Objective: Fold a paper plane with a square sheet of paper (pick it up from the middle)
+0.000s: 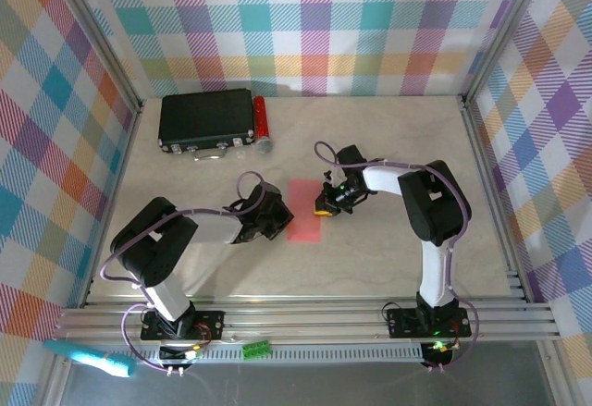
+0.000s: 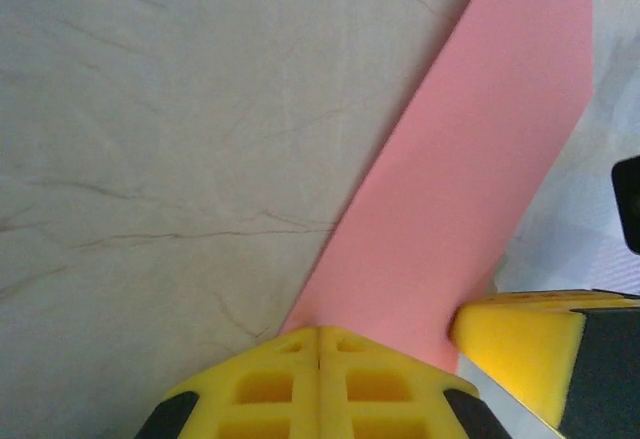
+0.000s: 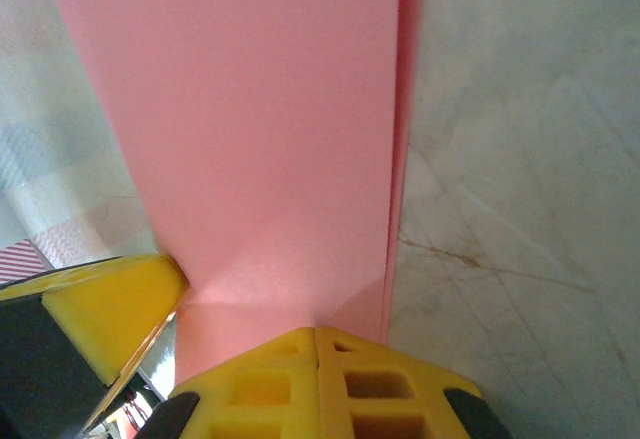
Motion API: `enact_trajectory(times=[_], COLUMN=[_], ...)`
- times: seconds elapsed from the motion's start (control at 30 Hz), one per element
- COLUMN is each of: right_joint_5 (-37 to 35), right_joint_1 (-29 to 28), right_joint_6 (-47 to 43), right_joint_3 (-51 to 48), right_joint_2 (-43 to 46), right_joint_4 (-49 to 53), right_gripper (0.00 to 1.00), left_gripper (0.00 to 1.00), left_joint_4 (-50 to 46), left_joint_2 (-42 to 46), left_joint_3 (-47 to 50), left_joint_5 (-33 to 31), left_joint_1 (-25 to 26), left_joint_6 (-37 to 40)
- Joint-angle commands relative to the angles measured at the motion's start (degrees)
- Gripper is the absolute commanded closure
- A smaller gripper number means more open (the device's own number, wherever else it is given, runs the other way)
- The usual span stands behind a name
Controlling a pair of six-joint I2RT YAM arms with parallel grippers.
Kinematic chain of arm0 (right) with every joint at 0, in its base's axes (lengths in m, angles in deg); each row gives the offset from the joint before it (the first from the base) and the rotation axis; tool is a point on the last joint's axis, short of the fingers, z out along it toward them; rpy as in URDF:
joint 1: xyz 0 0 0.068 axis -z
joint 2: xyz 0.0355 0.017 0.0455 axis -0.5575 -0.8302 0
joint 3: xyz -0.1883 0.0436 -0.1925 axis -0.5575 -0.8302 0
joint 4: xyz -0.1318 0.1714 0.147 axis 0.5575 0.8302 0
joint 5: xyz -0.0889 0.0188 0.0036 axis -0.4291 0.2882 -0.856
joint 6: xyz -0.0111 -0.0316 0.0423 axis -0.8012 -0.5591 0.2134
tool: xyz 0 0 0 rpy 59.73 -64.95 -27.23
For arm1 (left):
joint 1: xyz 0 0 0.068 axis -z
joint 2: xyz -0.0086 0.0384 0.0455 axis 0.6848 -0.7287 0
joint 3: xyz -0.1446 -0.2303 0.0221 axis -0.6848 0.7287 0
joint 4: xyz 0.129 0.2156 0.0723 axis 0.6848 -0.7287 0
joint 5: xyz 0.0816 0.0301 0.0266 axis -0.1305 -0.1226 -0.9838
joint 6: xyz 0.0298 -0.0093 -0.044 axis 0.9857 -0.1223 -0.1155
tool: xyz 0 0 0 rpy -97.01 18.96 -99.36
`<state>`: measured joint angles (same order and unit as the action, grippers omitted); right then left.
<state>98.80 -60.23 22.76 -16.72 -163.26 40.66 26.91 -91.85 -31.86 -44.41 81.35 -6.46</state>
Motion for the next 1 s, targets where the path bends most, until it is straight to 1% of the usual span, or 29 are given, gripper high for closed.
enact_trajectory(times=[0.0,0.1,0.2,0.3,0.4,0.6,0.7,0.83,0.97], right_joint_5=[-21.5,-21.68,-21.76,-21.85,-21.85,-21.94,-22.03,-22.29,-22.38], right_joint_1=[-0.66,-0.63,-0.7,-0.65,-0.66,-0.59,-0.46,-0.33,-0.2], right_joint_6=[0.92,0.89,0.91,0.96,0.86,0.82,0.65,0.57,0.6], right_joint_3=[-5.97,-5.96,-5.9,-5.79,-5.72,-5.72,-5.46,-5.19,-5.11], right_joint_2=[-9.64,-9.59,-9.52,-9.69,-9.83,-9.92,-9.98,-9.69,-9.76], right_joint_4=[6.26,6.41,6.35,6.35,6.35,6.55,6.74,6.97,6.96], right_gripper=[0.97,0.97,0.97,0.97,0.97,0.97,0.97,0.97,0.97], left_gripper=[1.0,1.0,1.0,1.0,1.0,1.0,1.0,1.0,1.0], left_joint_4=[-8.63,-10.57,-8.41,-5.8,-3.07,1.42,1.73,1.59,-1.64], left_joint_2=[2.89,6.24,7.95,7.35,4.59,0.52,-0.38,0.0,2.5], left_joint_3=[2.92,1.6,0.12,-1.46,-3.03,-0.68,1.49,5.31,8.81], left_joint_5=[-5.12,-4.6,-1.37,0.65,2.37,1.39,0.19,-1.96,-5.41], left_joint_1=[-0.64,-0.69,-0.31,1.08,2.28,3.45,3.95,4.19,4.17], left_joint_6=[0.51,2.72,4.07,3.97,2.77,-1.82,-3.41,-5.46,-6.44])
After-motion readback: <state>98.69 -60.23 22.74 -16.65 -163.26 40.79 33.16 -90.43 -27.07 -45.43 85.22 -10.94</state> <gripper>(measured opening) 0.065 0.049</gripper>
